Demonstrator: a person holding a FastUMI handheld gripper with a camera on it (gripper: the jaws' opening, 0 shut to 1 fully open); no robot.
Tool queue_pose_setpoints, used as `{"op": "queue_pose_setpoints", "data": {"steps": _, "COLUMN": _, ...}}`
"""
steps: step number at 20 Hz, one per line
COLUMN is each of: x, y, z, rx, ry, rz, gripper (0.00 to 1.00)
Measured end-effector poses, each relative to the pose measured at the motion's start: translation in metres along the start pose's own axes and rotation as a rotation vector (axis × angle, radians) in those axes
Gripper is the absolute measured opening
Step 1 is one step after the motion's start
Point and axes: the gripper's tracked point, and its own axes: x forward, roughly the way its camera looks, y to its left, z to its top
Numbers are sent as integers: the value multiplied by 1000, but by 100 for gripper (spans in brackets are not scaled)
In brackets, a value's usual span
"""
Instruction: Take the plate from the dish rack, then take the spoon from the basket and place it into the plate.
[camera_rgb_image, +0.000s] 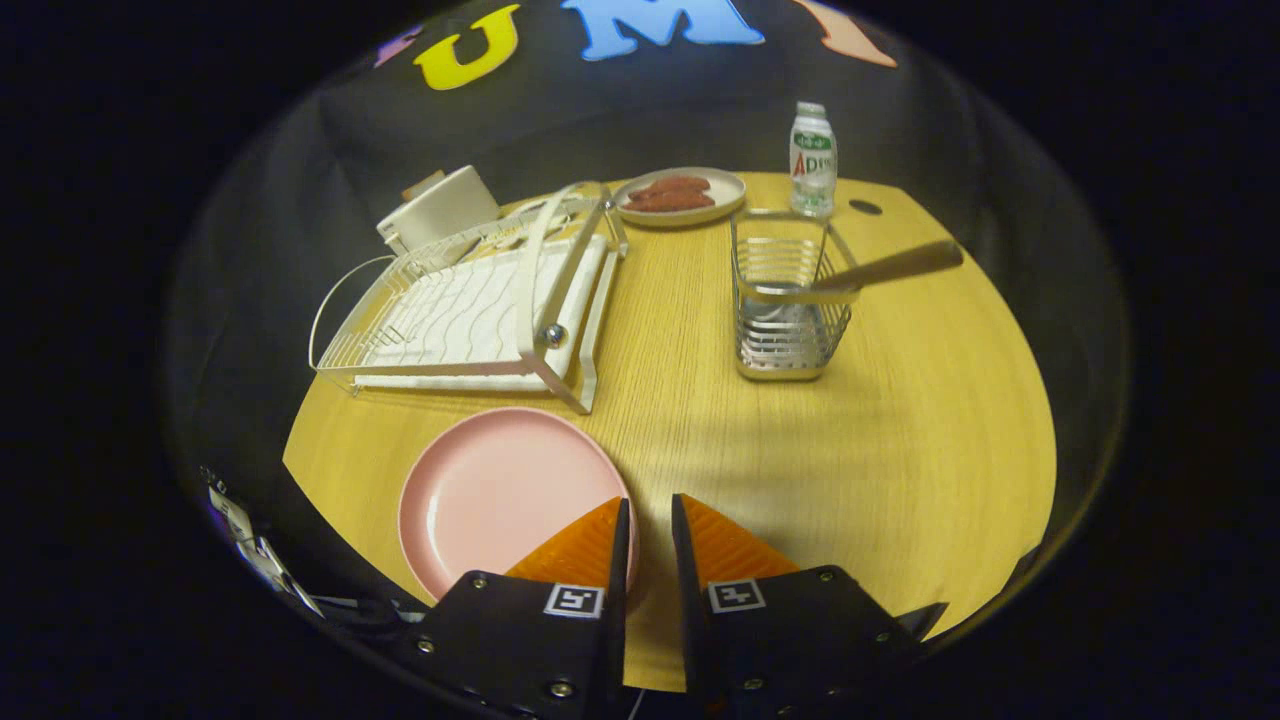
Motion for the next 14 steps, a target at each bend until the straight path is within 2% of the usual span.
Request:
{"op": "queue_pose_setpoints", "data": {"steps": 4, "x": -52, "y": -7, "z": 61, "rx": -146, "ry": -288, "rz": -40, "gripper": 25}}
{"op": "queue_pose_setpoints", "data": {"steps": 5, "x": -67, "y": -14, "z": 77, "rx": -158, "ry": -368, "rz": -66, "gripper": 25}}
{"op": "queue_pose_setpoints", "data": {"steps": 6, "x": -79, "y": -16, "z": 91, "rx": -166, "ry": -434, "rz": -71, "gripper": 30}}
{"op": "queue_pose_setpoints", "data": {"steps": 8, "x": -97, "y": -27, "z": 106, "rx": -150, "ry": -516, "rz": -92, "gripper": 33}}
{"op": "queue_pose_setpoints", "data": {"steps": 9, "x": -102, "y": -35, "z": 111, "rx": -132, "ry": -534, "rz": -104, "gripper": 38}}
{"op": "queue_pose_setpoints", "data": {"steps": 10, "x": -101, "y": -38, "z": 112, "rx": -114, "ry": -539, "rz": -91, "gripper": 46}}
{"op": "queue_pose_setpoints", "data": {"steps": 12, "x": -103, "y": -55, "z": 115, "rx": -76, "ry": -555, "rz": -100, "gripper": 98}}
{"op": "queue_pose_setpoints", "data": {"steps": 14, "x": -99, "y": -75, "z": 115, "rx": -18, "ry": -575, "rz": -107, "gripper": 99}}
